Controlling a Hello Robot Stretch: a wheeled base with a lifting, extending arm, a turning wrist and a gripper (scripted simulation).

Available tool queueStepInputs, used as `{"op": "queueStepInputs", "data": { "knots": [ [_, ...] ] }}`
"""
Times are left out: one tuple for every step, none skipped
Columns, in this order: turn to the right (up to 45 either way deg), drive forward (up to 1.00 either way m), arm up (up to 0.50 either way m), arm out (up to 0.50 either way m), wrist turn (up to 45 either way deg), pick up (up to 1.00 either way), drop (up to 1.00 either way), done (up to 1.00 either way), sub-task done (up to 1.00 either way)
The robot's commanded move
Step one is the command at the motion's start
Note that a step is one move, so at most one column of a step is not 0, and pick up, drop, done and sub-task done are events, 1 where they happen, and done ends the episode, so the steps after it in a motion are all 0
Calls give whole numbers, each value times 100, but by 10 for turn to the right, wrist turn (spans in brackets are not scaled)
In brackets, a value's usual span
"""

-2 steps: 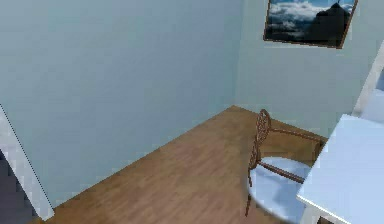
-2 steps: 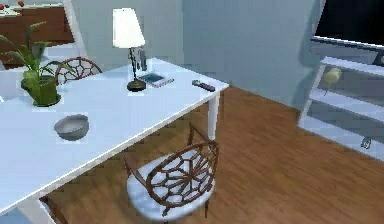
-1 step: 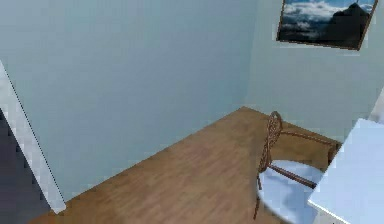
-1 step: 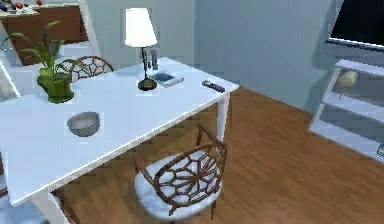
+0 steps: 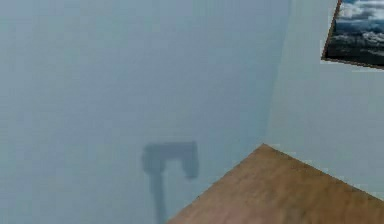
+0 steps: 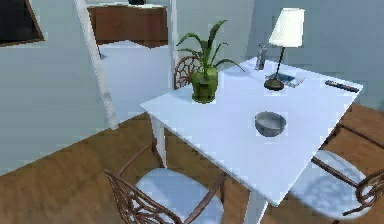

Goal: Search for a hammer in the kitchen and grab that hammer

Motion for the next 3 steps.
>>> {"op": "queueStepInputs", "data": {
  "knots": [
    [-30, 0, 0, 0, 0, 0, 0, 0, 0],
    [0, 40, 0, 0, 0, 0, 0, 0, 0],
    [450, 0, 0, 0, 0, 0, 0, 0, 0]
  ]
}}
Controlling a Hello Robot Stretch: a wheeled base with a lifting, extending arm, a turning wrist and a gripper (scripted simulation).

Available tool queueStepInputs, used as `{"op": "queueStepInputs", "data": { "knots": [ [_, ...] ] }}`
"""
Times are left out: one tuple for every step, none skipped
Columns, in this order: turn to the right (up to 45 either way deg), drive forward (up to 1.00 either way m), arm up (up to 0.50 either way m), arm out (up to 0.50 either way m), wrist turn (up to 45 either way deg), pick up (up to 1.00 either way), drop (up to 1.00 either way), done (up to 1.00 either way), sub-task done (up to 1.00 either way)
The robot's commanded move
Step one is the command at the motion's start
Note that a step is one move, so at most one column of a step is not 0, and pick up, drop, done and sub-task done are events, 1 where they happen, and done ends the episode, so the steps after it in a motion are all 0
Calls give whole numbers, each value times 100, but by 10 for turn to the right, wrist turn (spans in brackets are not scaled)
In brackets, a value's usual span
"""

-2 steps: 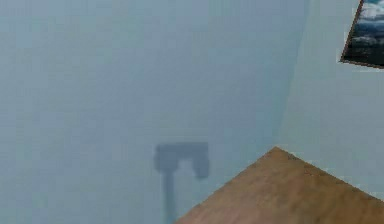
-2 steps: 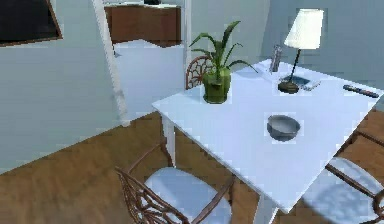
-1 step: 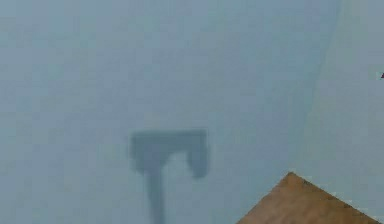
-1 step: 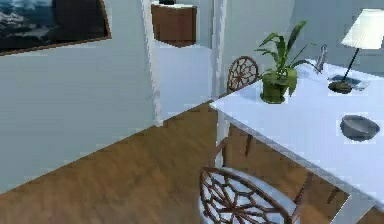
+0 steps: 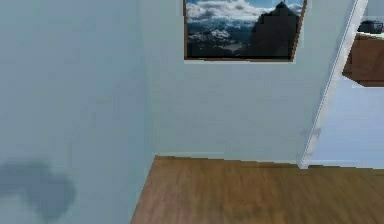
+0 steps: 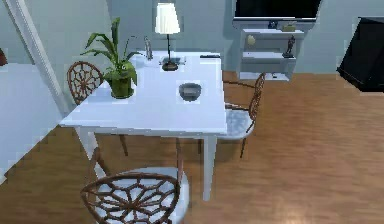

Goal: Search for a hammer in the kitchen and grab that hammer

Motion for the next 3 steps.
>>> {"op": "queueStepInputs", "data": {
  "knots": [
    [240, 0, 0, 0, 0, 0, 0, 0, 0],
    [0, 75, 0, 0, 0, 0, 0, 0, 0],
    [300, 0, 0, 0, 0, 0, 0, 0, 0]
  ]
}}
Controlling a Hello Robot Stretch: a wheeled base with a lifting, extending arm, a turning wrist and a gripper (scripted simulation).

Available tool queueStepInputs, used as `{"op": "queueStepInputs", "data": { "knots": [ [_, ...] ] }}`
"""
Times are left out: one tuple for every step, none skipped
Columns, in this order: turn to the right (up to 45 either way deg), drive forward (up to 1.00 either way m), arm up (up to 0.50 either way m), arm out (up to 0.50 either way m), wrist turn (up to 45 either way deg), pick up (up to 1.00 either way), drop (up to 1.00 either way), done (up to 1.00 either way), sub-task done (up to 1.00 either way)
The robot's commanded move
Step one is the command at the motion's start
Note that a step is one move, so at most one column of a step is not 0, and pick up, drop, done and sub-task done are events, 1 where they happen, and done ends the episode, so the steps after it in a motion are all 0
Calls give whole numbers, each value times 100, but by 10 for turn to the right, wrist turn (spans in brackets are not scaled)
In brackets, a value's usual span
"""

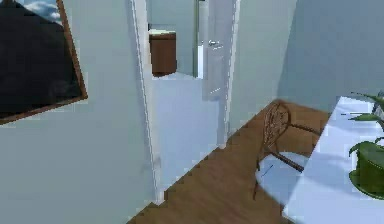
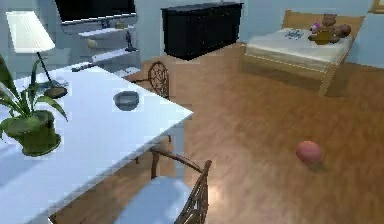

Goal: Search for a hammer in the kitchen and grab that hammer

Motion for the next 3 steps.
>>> {"op": "queueStepInputs", "data": {
  "knots": [
    [0, 100, 0, 0, 0, 0, 0, 0, 0],
    [420, 0, 0, 0, 0, 0, 0, 0, 0],
    [0, 15, 0, 0, 0, 0, 0, 0, 0]
  ]
}}
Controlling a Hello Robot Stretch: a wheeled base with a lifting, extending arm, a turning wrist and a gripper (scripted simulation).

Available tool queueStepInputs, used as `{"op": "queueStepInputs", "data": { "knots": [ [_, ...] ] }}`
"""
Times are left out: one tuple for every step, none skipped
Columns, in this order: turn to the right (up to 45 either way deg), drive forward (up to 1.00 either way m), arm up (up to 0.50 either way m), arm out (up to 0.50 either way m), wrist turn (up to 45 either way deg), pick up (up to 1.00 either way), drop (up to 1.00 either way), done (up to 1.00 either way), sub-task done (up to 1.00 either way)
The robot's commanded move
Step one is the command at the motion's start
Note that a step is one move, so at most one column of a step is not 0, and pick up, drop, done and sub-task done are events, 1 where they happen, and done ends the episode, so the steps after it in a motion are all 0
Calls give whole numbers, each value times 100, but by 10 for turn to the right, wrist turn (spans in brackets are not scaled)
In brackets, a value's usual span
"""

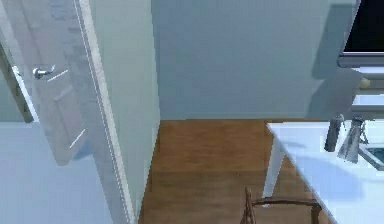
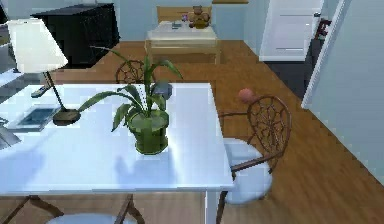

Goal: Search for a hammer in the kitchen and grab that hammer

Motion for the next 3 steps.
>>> {"op": "queueStepInputs", "data": {
  "knots": [
    [-450, 0, 0, 0, 0, 0, 0, 0, 0],
    [-330, 0, 0, 0, 0, 0, 0, 0, 0],
    [0, 100, 0, 0, 0, 0, 0, 0, 0]
  ]
}}
